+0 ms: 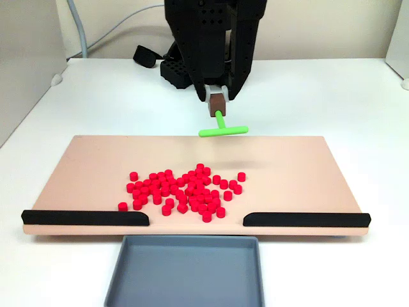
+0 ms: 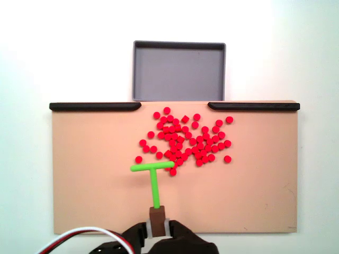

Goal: Grasp a green tool by the dark brown handle.

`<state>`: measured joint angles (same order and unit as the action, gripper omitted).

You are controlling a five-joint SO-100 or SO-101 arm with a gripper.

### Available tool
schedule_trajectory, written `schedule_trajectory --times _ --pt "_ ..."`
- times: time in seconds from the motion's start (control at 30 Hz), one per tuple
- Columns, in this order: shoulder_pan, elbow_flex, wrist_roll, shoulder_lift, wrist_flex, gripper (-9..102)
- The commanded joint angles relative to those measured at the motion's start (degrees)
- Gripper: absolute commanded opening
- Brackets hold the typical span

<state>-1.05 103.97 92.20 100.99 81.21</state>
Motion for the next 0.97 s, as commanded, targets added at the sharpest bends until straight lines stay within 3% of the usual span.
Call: schedule_trajectory --times 0.0,0.93 --pt "1.85 0.00 1.05 2.46 0.09 0" --pt "2.20 0.00 -3.08 2.46 0.09 0"
